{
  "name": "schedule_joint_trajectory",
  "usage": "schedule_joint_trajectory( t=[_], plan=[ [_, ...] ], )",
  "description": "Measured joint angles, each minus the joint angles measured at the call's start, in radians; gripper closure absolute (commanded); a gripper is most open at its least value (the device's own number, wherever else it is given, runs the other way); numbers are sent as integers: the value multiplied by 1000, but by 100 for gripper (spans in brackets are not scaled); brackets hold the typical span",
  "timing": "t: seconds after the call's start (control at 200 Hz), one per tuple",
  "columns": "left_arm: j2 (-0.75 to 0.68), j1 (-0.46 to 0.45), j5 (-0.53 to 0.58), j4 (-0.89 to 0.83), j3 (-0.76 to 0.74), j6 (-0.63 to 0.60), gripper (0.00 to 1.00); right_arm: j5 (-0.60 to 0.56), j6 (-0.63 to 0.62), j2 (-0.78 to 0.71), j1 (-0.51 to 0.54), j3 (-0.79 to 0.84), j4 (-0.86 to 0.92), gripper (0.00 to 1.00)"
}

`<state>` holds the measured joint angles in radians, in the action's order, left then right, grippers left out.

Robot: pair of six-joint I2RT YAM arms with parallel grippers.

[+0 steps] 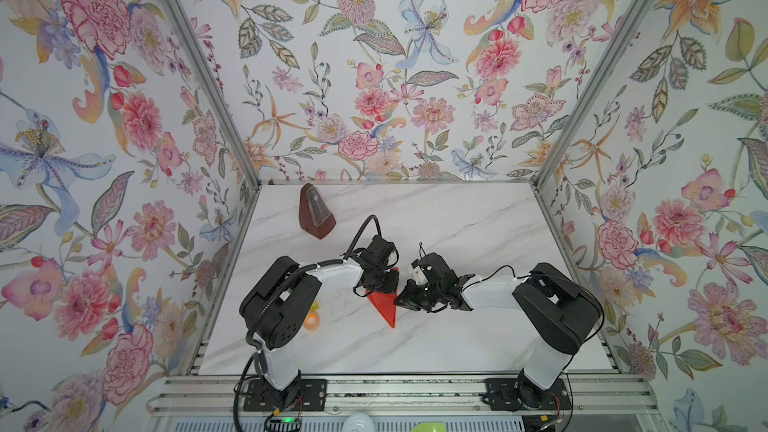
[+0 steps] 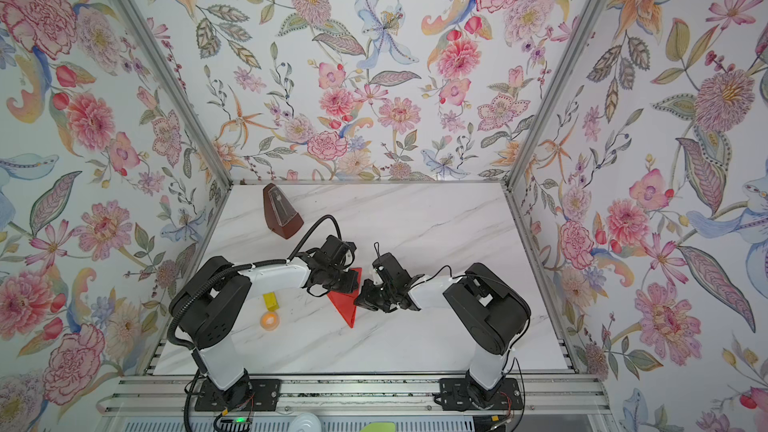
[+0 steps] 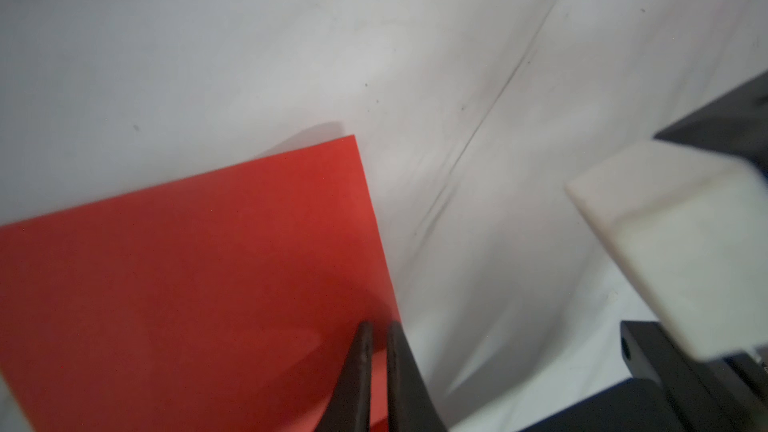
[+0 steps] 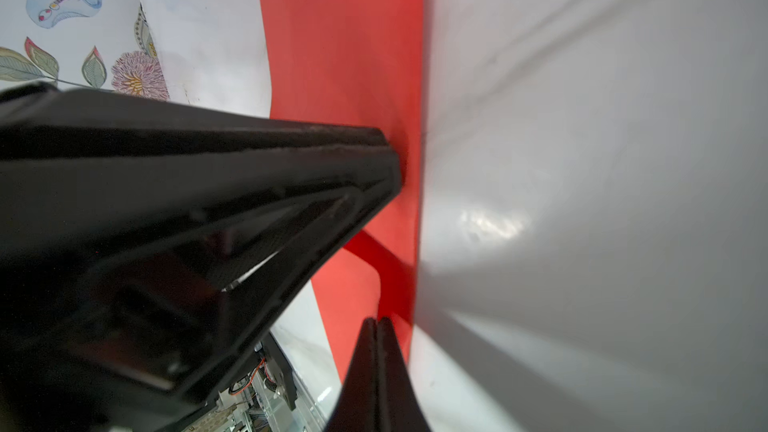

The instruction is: Fold a paper plane with a square sheet of paper (fold left side to right side)

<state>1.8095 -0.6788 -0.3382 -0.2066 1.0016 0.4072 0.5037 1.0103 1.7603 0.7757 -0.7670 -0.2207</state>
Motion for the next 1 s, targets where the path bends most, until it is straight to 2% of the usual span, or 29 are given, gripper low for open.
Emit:
schedule_joint_trajectory(
  t=[0.37,1.001],
  plan=[
    [-1,0,-23,21,-13,0,89,-5,-54,26,0,-46,53,100],
    [-1,0,-22,22,-14,0,89,-4,-64,54,0,-46,41,100]
  ],
)
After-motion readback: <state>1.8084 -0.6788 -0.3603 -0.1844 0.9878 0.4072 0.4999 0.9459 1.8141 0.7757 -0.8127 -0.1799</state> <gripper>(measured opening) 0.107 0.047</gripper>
